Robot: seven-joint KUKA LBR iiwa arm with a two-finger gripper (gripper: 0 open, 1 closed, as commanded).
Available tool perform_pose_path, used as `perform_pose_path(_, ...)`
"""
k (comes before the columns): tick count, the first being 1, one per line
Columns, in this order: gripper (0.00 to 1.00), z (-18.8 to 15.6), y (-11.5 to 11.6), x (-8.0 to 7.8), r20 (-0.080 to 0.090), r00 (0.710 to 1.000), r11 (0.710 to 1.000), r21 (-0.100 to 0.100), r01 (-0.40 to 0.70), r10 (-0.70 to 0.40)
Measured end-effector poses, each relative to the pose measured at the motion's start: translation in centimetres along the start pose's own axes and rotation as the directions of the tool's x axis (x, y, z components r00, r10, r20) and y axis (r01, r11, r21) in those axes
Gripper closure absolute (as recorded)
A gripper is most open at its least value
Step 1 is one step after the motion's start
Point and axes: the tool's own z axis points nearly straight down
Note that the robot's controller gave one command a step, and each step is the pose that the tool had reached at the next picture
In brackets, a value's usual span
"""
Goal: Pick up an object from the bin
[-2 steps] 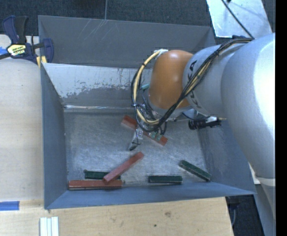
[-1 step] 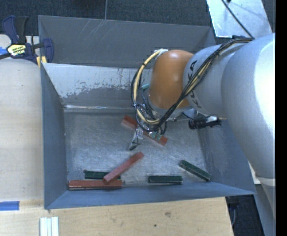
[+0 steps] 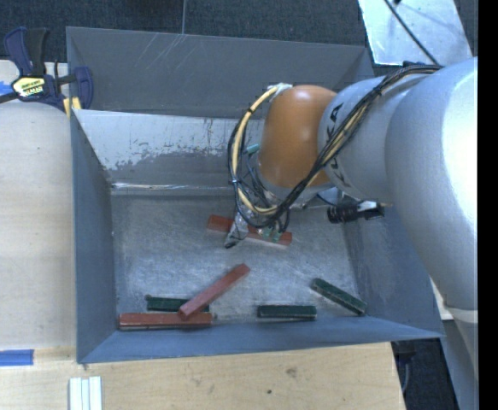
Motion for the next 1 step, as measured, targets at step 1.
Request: perform_pose_path(1,1.00,-5.49,-0.01,-0.25,0.005,1.000,1.000,-0.002,0.002,-0.002)
